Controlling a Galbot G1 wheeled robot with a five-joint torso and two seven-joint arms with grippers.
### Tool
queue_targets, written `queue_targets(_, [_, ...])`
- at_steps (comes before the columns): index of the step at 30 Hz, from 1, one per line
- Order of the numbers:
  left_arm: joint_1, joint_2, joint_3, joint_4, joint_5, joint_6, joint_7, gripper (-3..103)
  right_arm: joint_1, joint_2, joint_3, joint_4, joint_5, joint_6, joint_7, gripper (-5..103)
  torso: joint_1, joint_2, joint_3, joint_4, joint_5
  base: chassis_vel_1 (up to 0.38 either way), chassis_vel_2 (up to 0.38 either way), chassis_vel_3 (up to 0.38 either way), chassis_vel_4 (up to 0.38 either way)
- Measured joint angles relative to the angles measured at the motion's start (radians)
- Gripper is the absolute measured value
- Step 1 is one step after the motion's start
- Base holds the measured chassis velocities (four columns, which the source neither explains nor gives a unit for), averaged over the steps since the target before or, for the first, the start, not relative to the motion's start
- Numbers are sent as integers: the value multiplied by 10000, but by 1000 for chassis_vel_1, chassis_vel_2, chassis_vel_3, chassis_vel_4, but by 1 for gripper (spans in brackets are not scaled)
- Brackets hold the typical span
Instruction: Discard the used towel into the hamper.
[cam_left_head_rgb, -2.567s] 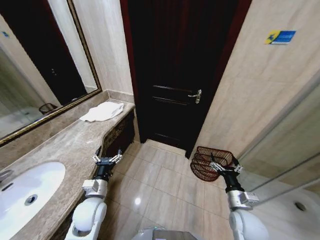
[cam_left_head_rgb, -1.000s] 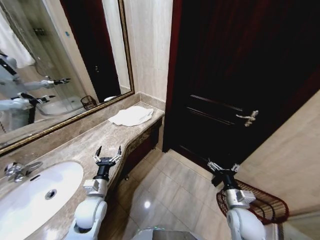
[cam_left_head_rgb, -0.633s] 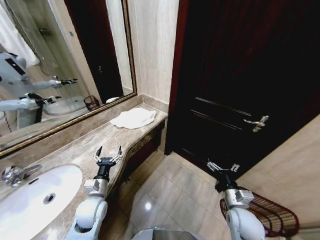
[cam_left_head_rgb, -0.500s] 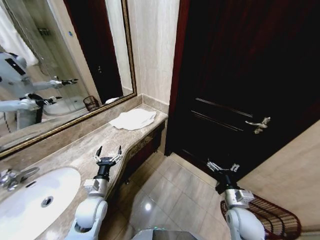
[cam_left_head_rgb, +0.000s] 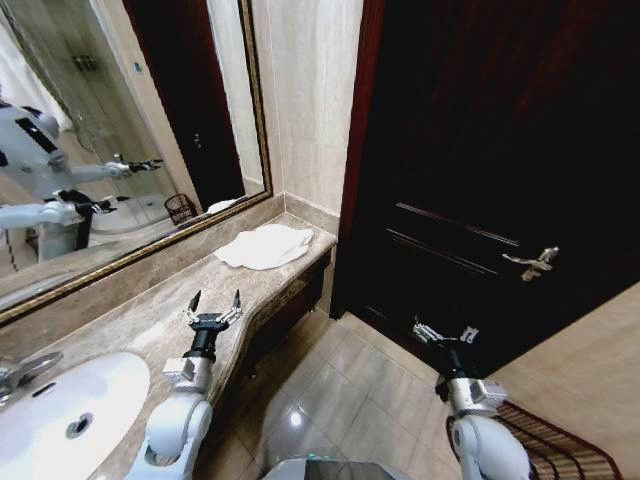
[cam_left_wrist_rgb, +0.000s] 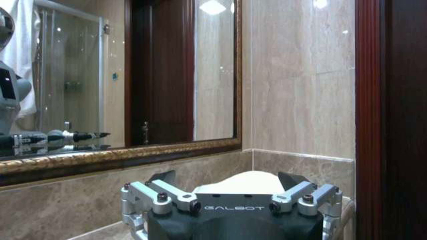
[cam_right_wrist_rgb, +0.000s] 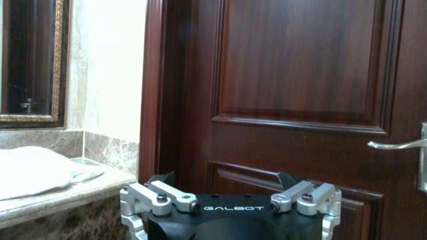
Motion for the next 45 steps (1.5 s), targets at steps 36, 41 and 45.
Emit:
queue_targets(36, [29,-28,-6,-89,181,362,-150,100,-19,0,47,0,39,158,7,100,0,0,0,1,0,-85,93,91,-91])
queue_targets(41, [-273,371,-50,-26,-258,1011,-96,100,-14,0,69,-23,92,174,13,100,3,-1,1,0,1,-48,36,34,-42])
queue_targets(45, [-968,1122,31,229,-1212,2036,-76,100,-24,0,99,-36,126,156,27,100,1,0,0,-1,-2,0,0,0,0])
